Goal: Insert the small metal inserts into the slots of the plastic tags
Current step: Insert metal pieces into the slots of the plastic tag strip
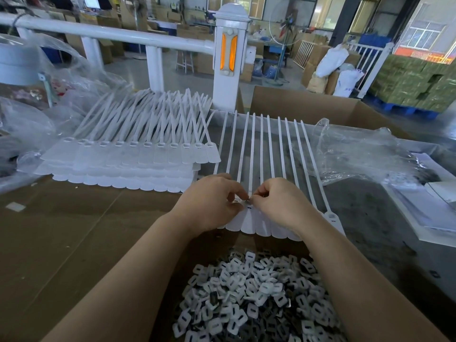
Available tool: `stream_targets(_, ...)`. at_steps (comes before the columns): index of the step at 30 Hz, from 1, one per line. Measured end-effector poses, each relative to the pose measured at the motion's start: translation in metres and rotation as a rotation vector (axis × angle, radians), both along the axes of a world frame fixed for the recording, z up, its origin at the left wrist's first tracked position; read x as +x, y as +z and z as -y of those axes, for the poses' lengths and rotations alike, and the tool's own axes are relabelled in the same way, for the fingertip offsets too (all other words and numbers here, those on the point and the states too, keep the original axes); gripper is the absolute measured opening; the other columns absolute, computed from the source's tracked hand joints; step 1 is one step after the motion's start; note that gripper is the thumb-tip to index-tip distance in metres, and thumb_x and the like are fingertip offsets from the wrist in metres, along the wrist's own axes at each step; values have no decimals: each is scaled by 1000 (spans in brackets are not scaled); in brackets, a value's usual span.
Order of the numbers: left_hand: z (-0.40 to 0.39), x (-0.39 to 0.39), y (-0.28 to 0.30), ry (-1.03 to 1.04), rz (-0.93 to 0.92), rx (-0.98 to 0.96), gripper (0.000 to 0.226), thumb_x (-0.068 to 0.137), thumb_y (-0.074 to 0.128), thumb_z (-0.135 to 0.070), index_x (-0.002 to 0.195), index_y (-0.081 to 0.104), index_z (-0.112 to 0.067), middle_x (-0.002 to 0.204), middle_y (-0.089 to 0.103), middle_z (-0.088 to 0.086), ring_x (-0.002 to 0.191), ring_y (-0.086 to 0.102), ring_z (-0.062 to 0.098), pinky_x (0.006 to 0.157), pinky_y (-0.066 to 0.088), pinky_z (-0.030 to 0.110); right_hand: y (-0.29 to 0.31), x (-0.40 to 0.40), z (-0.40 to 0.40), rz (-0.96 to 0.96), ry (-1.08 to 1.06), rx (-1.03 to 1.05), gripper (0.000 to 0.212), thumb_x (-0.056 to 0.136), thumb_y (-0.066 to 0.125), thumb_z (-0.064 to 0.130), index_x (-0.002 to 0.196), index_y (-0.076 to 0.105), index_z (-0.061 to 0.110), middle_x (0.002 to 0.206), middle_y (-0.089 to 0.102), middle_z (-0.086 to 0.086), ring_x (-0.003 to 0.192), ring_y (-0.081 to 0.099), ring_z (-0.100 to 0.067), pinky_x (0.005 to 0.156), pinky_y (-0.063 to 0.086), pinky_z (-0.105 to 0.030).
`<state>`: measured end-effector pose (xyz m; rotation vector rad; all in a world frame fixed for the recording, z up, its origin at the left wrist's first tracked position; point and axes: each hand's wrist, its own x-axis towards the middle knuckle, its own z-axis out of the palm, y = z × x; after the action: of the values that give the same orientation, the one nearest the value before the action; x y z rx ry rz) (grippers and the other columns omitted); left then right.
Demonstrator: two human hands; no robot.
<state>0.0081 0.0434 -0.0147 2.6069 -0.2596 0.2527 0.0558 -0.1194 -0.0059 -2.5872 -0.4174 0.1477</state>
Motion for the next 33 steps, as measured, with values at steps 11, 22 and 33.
stream_targets(11,-1,1,-4,-17,34,24,17,91,65,-30,102,75,-38,87,52,-14,78,51,4,73,47,25,4,-1,-1,-21,15,-37,10,94,64,28,86,69,26,79,66,7,73,62,-10,57,43,-23)
stream_targets(22,-2,-1,-2,-34,11,29,20,91,63,-27,107,68,-38,86,46,-19,78,48,0,73,47,24,10,0,6,-85,4,77,13,96,57,18,89,66,25,82,67,6,79,64,-13,68,51,-27)
stream_targets(33,2,-11,17,-233,-224,-263,9,81,79,-20,83,78,-29,77,69,-12,65,56,-4,61,42,7,17,4,12,-200,-11,252,10,97,59,25,90,65,26,77,70,4,56,61,3,63,46,-26)
